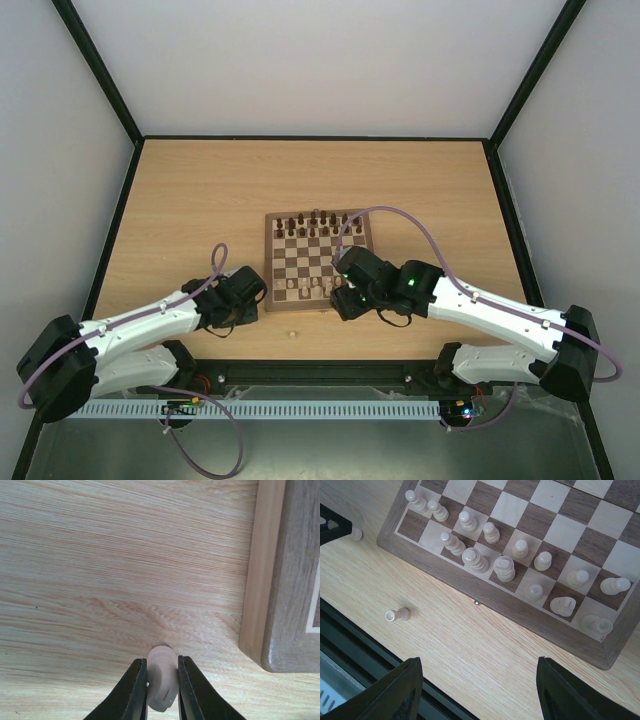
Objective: Set up the chess pieces on the board
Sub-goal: Pick up the chess piece at the center of the board.
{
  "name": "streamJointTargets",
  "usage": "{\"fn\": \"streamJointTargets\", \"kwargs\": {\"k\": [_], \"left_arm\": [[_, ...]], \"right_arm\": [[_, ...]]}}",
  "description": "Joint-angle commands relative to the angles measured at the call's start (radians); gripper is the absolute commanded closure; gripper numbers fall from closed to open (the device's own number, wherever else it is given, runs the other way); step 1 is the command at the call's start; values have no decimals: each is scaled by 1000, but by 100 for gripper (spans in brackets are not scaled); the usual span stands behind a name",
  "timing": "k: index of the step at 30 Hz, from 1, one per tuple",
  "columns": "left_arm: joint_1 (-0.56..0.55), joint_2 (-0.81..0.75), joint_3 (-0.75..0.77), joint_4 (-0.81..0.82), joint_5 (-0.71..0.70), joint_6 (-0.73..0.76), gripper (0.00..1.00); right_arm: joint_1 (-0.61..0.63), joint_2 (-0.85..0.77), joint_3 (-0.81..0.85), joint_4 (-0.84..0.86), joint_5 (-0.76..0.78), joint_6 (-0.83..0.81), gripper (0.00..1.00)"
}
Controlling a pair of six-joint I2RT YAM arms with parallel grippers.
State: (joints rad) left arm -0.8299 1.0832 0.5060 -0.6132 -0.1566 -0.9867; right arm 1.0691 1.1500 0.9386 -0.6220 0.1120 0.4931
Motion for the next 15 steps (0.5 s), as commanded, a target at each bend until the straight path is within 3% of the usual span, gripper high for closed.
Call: {"fn": "streamJointTargets", "kwargs": {"k": [1, 15], "left_arm": [[-22, 1, 64, -56, 14, 22, 94], [-175, 276, 348, -94, -70, 73, 94]], "right_arm": [[7, -1, -13, -12, 1, -10, 37], [7, -12, -8, -18, 20, -4, 37]]}}
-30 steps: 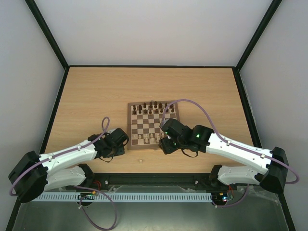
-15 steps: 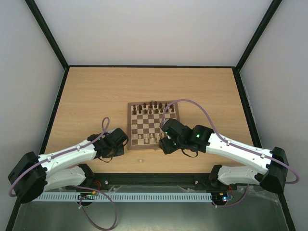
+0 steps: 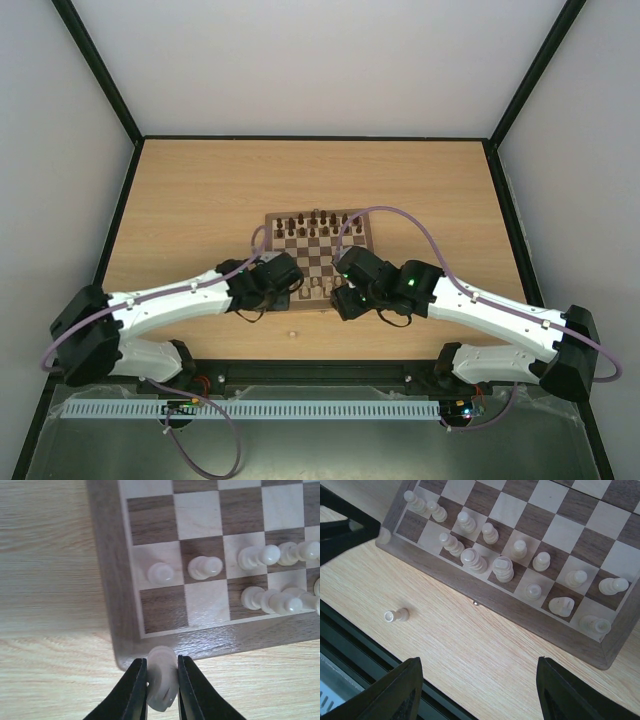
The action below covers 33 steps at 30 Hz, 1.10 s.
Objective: Set up the chess pieces on the board
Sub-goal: Place the chess piece on the chessboard.
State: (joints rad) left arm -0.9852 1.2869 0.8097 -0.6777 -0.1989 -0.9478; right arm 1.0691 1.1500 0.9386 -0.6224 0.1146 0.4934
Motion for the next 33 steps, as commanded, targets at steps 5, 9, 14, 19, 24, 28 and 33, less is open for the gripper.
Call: {"fn": "streamJointTargets", "kwargs": {"k": [5, 9, 14, 19, 24, 28, 33], "left_arm": [[-30, 133, 81, 1, -30, 56, 93], [-30, 168, 103, 19, -30, 71, 93], [-30, 208, 130, 39, -40, 88, 93], [-30, 249, 161, 52, -45, 107, 92], [-30, 281, 178, 55, -38, 118, 92], [-30, 284, 177, 53, -39, 119, 91], [-30, 289, 178, 55, -39, 125, 83]], "right_arm": [[6, -25, -8, -19, 23, -3, 37], [7, -23, -8, -20, 23, -3, 37], [7, -28, -8, -20, 22, -4, 37], [6, -27, -8, -19, 24, -3, 37], [7, -26, -8, -20, 21, -3, 37], [7, -26, -8, -18, 20, -4, 37], [7, -20, -10, -18, 18, -6, 37]]}}
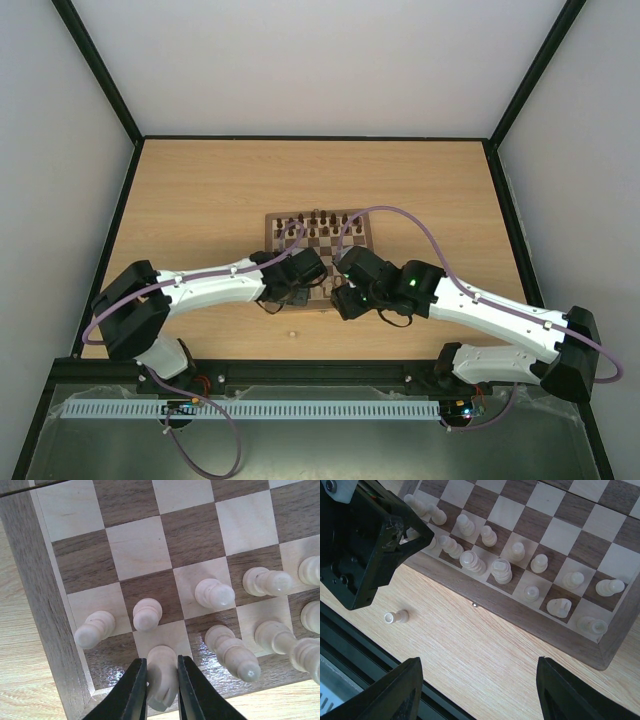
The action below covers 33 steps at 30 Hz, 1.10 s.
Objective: Set up the chess pieces on the board
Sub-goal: Place the chess piece on the chessboard, then pick up the chess piece at the center of the board.
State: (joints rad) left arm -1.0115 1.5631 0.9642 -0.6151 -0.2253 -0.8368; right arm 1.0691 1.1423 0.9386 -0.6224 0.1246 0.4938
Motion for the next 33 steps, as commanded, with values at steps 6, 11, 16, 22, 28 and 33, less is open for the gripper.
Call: {"fn": "streamJointTargets", "kwargs": {"k": [6, 11, 16, 22, 28, 33], "left_arm": [[-4, -4, 29, -12, -16, 17, 73], [-5, -61, 34, -16, -13, 16, 66], [-27, -166, 18, -41, -18, -14, 65], [-64, -398, -79, -63, -46, -82, 44], [-73, -713, -223, -72, -93, -142, 5], [-75, -902, -274, -101, -120, -163, 1]], "right_arm": [[6, -10, -10, -19, 9, -5, 37], [6, -6, -9, -20, 15, -3, 37], [7, -5, -10, -23, 17, 2, 37], [6, 35, -5, -22, -3, 9, 34], [40, 118, 25, 10, -43, 32, 26], [144, 276, 98, 15, -9, 60, 27]]}}
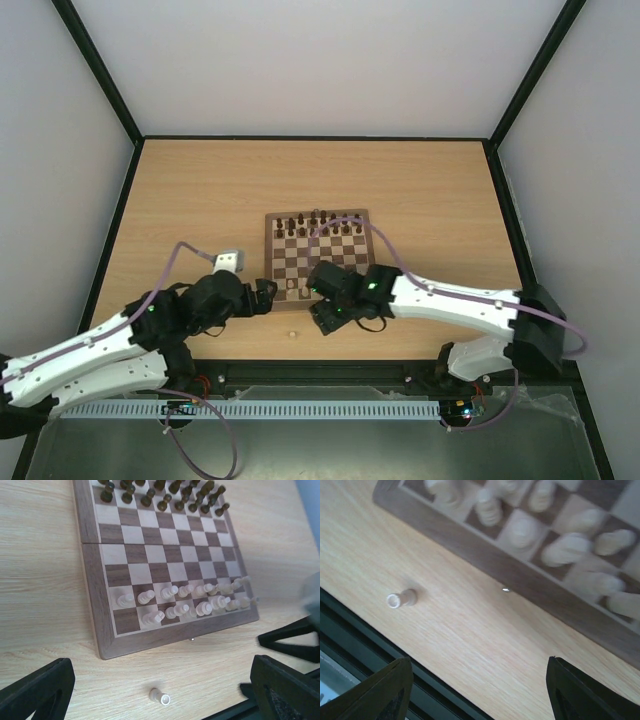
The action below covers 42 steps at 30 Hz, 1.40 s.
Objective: Set up the chess pieces on the board
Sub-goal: Pick up the chess piece at the center of the board.
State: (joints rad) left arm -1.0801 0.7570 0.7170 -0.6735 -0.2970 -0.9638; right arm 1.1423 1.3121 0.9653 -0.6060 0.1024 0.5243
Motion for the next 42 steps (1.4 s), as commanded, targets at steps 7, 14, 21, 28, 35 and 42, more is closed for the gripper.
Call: {"fn": "streamJointTargets", "kwargs": {"k": [7, 14, 21, 28, 35, 42], "left_arm": [[-18, -195, -61, -28, -39, -50, 1], [-23, -300, -88, -35, -40, -69, 1], [-22, -409, -87, -67, -53, -84, 1], [-21, -450, -78, -83, -56, -89, 1], [-22, -464, -72, -94, -57, -83, 1], [-22, -474, -66, -103, -62, -80, 1]], "right_arm": [[146, 337, 203, -6, 24, 46, 38], [168, 465, 293, -7, 8, 48, 49], [181, 553, 348, -24, -2, 48, 56], [184, 589, 365, -57, 13, 62, 72], [185, 588, 357, -80, 34, 81, 89], [184, 586, 397, -91, 64, 76, 96]]}}
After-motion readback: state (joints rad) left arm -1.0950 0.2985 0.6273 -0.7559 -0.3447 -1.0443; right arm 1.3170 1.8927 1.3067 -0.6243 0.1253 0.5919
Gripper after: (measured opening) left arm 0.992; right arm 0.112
